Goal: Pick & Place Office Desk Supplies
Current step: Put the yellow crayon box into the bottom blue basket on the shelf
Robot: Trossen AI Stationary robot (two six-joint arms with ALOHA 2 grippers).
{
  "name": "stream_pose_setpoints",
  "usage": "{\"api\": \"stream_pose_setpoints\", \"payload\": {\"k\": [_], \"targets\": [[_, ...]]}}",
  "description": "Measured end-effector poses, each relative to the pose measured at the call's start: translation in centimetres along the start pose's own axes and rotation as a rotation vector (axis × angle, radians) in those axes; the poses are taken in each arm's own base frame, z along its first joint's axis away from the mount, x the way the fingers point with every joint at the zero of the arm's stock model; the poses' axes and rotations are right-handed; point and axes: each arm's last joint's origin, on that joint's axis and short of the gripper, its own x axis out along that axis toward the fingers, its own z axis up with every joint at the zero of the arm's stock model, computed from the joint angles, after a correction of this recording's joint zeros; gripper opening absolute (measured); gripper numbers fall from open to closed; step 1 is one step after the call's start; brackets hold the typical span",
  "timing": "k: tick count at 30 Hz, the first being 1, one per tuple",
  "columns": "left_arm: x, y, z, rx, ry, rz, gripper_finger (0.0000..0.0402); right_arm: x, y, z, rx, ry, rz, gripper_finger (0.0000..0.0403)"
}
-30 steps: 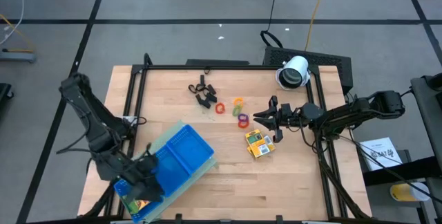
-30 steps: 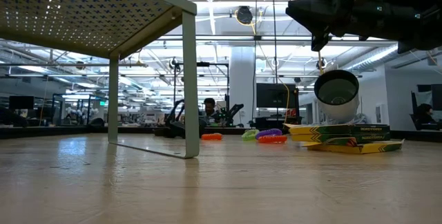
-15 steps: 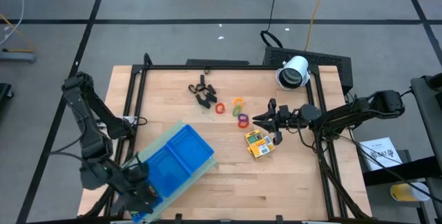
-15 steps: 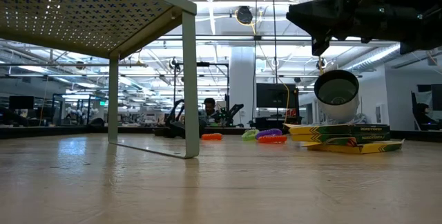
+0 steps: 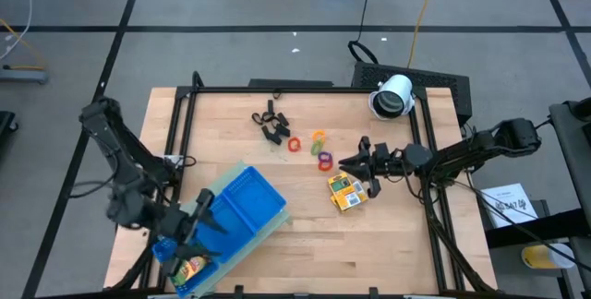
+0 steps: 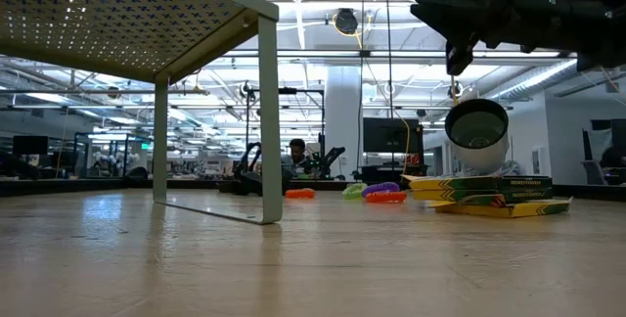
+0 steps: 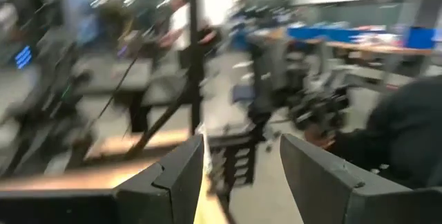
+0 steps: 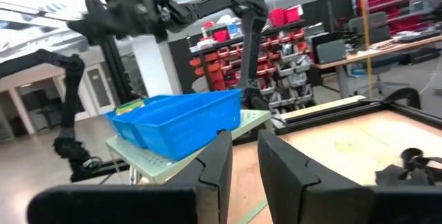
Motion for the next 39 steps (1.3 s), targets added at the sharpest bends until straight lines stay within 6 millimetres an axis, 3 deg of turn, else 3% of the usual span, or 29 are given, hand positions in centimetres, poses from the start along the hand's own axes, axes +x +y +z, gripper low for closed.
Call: {"api": "stream_pose_setpoints", "payload": {"k": [2,6,11,16,23,31,39], "targets": [[-0.1,0.0,2.1,0.047,0.0,-0.044,0.02,0.0,0.1,0.0,0.001,-0.003,-0.004,0.0059],[0.4,-0.3,5.4,0.089,0.2,-0.004,0.02,0.0,0.1,0.1,0.02,-0.008,0.001,0.0059],[3.1,-2.3,6.2,0.116,0.546,-0.097,0.02,0.0,0.1,0.0,0.007,-0.007,0.001,0.0059],[3.9,-4.3,5.2,0.101,0.836,-0.036,0.02,0.0,0.0,-0.1,-0.047,0.003,-0.006,0.0059],[3.9,-5.3,2.3,-0.437,1.186,0.254,0.02,0.0,-0.1,-0.1,-0.104,0.008,-0.014,0.0059],[3.9,-8.4,-0.9,-0.725,1.42,0.453,0.02,0.0,-0.1,-0.1,-0.122,0.009,-0.013,0.0059],[4.5,-9.4,-3.7,-0.711,1.492,0.653,0.02,0.0,-0.1,-0.1,-0.14,0.01,-0.011,0.0059]]}}
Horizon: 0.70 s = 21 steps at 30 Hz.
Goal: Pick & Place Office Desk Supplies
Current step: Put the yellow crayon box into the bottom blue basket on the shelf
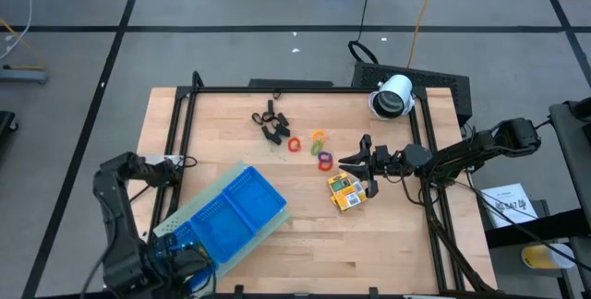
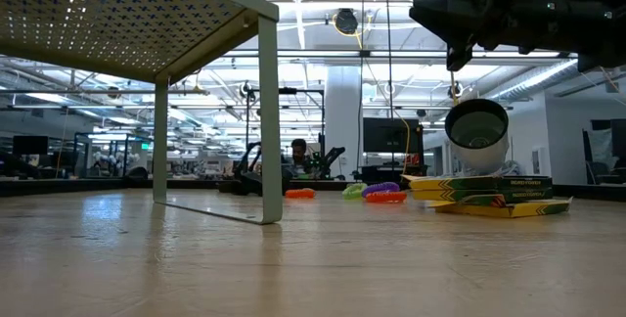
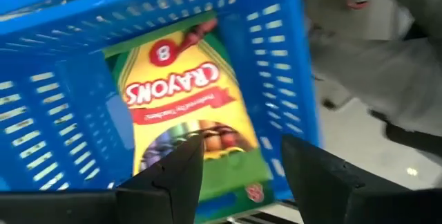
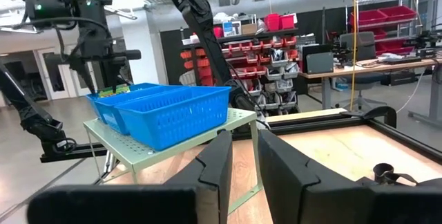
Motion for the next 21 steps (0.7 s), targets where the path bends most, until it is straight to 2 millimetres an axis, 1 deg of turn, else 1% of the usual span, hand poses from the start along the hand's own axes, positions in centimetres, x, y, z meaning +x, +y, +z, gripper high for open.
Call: {"api": "stream_pose_setpoints", "payload": {"k": [7,10,16,21], "targets": [[1.8,-0.4,0.4,-0.004,0.0,0.059,0.02,0.0,0.0,0.0,0.0,0.0,0.001,0.0059],[2.1,-0.2,0.7,-0.012,-0.006,0.071,0.02,0.0,0.0,0.0,0.0,0.001,0.001,0.0059],[2.8,-0.1,1.2,-0.011,-0.108,0.103,0.02,0.0,0.0,0.0,0.0,0.0,0.001,0.0059],[3.5,-0.1,1.2,-0.009,-0.11,0.105,0.02,0.0,0.0,0.0,0.0,0.0,0.002,0.0059]]}}
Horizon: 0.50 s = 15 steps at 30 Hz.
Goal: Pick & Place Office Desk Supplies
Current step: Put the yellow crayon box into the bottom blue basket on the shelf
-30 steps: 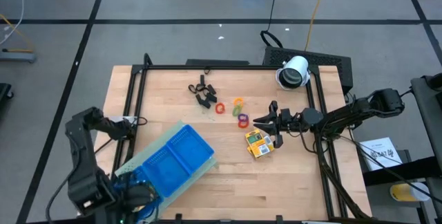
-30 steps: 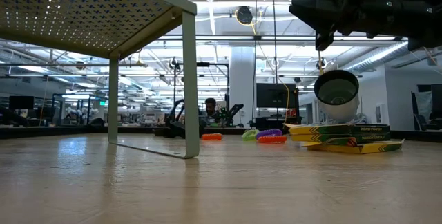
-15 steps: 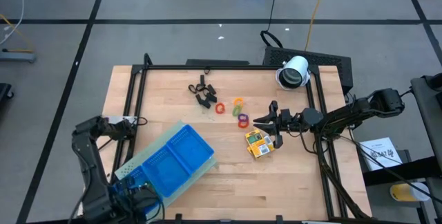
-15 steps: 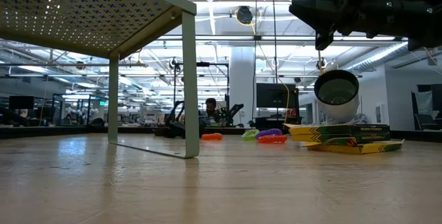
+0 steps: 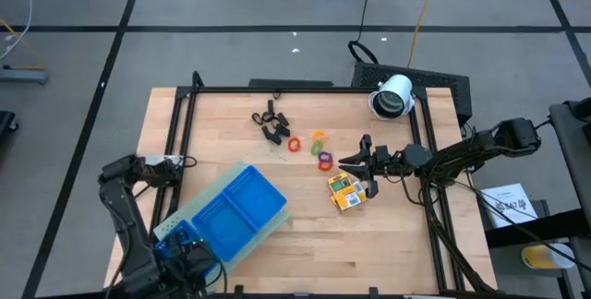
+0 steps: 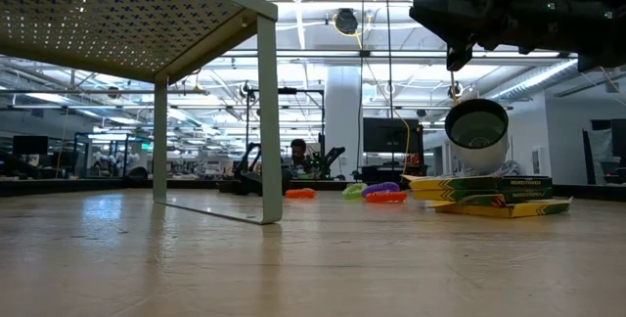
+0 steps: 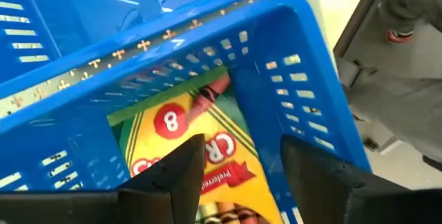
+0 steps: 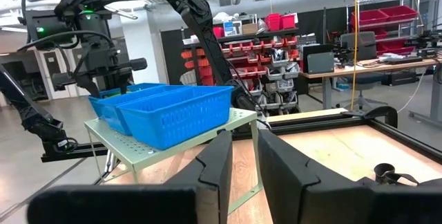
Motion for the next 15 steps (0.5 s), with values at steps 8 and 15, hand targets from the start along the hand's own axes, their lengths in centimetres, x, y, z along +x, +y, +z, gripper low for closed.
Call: {"api": "stream_pose_setpoints", "payload": {"k": [8,15], "targets": [[-1.2,0.2,1.0,0.003,0.094,-0.03,0.02,0.0,0.0,0.0,0.0,0.0,0.0,0.0059],[-2.3,0.2,1.9,-0.023,0.167,-0.087,0.02,0.0,0.0,0.0,0.0,0.0,0.0,0.0059]]}}
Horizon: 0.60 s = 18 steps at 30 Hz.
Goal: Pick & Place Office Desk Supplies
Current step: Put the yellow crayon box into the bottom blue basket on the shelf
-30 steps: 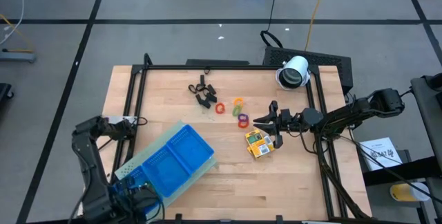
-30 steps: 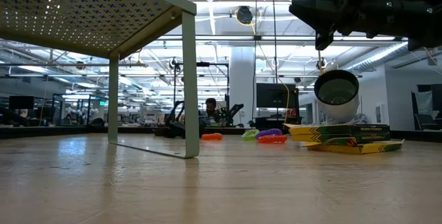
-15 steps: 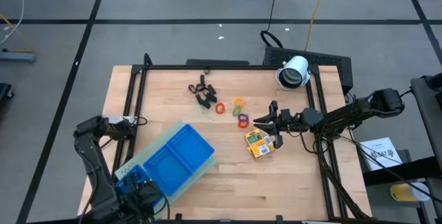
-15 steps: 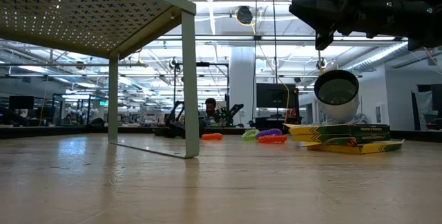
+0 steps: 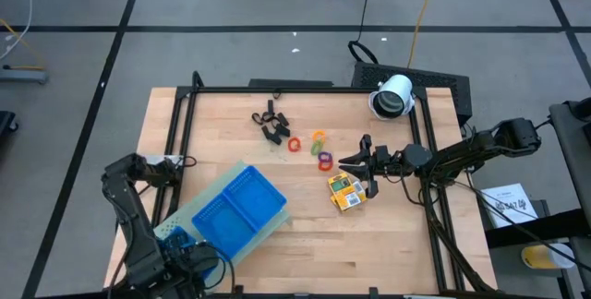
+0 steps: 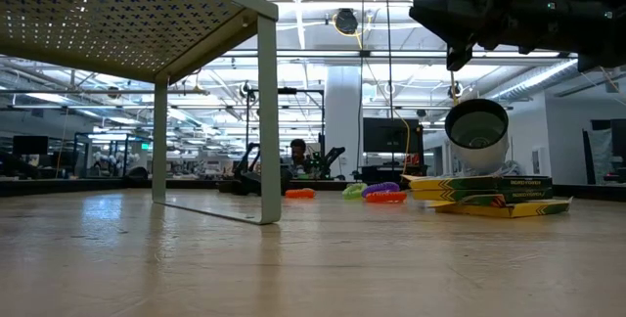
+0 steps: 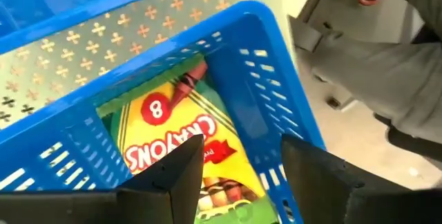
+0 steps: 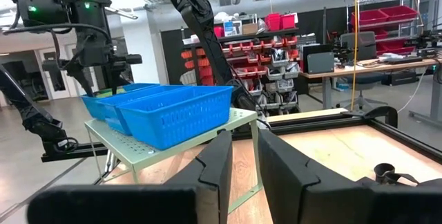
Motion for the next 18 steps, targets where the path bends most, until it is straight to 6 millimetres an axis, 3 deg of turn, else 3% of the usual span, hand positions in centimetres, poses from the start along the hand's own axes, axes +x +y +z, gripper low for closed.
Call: {"api": "stream_pose_setpoints", "payload": {"k": [7,11,18], "targets": [[-0.1,-0.1,-0.6,-0.089,0.17,-0.013,0.02,0.0,0.0,-0.1,-0.001,0.007,-0.001,0.0059],[-0.1,-0.1,-0.8,-0.156,0.172,-0.006,0.02,0.0,0.0,-0.1,-0.001,0.007,-0.001,0.0059],[0.3,0.0,-0.9,-0.118,0.103,0.01,0.02,0.0,0.0,-0.1,0.0,0.007,0.0,0.0059]]}}
